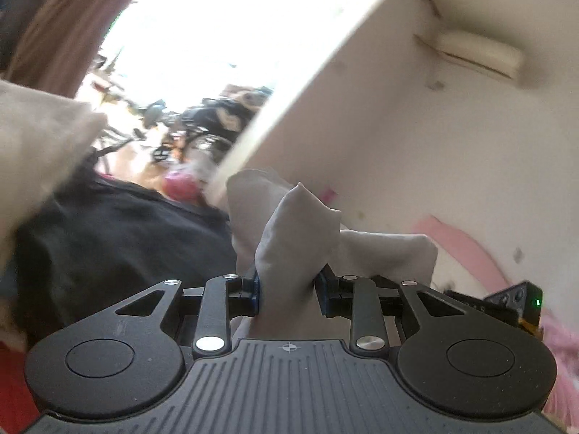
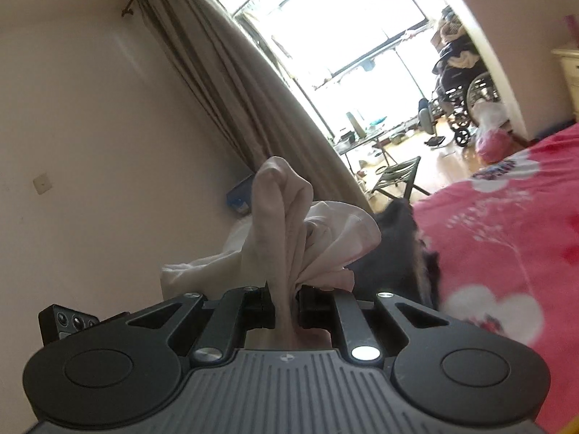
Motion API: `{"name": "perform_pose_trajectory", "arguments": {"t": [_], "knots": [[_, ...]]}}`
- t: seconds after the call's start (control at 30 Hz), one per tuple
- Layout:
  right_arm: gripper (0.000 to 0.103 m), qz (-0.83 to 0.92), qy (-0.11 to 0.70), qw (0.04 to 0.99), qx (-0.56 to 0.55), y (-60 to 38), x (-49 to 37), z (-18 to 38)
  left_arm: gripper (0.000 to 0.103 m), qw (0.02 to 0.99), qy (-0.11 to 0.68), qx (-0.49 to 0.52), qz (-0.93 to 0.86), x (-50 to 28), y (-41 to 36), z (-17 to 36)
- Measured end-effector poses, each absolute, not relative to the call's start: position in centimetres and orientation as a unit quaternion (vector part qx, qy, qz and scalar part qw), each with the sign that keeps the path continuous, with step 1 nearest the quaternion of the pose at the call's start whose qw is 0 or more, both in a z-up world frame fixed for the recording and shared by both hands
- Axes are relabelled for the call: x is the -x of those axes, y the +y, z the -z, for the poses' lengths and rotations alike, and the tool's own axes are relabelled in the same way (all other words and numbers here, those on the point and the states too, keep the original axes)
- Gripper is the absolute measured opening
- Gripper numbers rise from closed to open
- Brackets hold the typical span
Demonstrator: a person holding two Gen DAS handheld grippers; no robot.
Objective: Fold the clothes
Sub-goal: 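Grasp the folded white shirt bundle with both grippers and lift it, then carry the white shirt bundle with both grippers toward the clothes stack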
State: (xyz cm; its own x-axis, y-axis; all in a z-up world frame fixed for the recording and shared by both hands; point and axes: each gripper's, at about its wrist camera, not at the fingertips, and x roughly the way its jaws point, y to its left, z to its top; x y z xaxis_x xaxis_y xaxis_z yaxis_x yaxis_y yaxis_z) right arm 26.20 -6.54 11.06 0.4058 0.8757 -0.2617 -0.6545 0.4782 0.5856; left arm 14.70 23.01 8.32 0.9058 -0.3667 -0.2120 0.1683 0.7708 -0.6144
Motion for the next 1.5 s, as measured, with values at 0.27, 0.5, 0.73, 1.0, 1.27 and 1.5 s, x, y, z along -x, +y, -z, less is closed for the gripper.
{"name": "perform_pose_trajectory", "arguments": {"t": [0.27,0.5,0.73,1.0,1.27,1.5], "knots": [[0.011,-0.483,0.325,0.788,-0.2,3.2,-36.0,-9.1,0.028,0.933,0.171,0.307,0.083,-21.4,29.3,-7.4],[0.011,-0.459,0.348,0.801,-0.163,7.7,-41.6,-5.8,0.028,0.932,0.195,0.301,0.047,-25.9,31.6,-3.9],[0.047,-0.393,0.369,0.83,-0.141,8.5,-44.5,-1.8,0.04,0.947,0.217,0.236,0.003,-27.8,29.6,-2.1],[0.065,-0.356,0.283,0.874,-0.171,4.0,-45.5,-5.0,0.049,0.967,0.106,0.214,-0.087,-23.0,29.0,-6.0],[0.032,-0.438,0.254,0.861,-0.05,8.9,-42.3,-5.8,0.056,0.952,0.198,0.231,-0.034,-26.5,27.4,-4.5],[0.027,-0.349,0.322,0.875,-0.097,9.1,-44.9,-2.9,0.056,0.923,0.203,0.316,-0.087,-27.0,30.0,-4.3]]}}
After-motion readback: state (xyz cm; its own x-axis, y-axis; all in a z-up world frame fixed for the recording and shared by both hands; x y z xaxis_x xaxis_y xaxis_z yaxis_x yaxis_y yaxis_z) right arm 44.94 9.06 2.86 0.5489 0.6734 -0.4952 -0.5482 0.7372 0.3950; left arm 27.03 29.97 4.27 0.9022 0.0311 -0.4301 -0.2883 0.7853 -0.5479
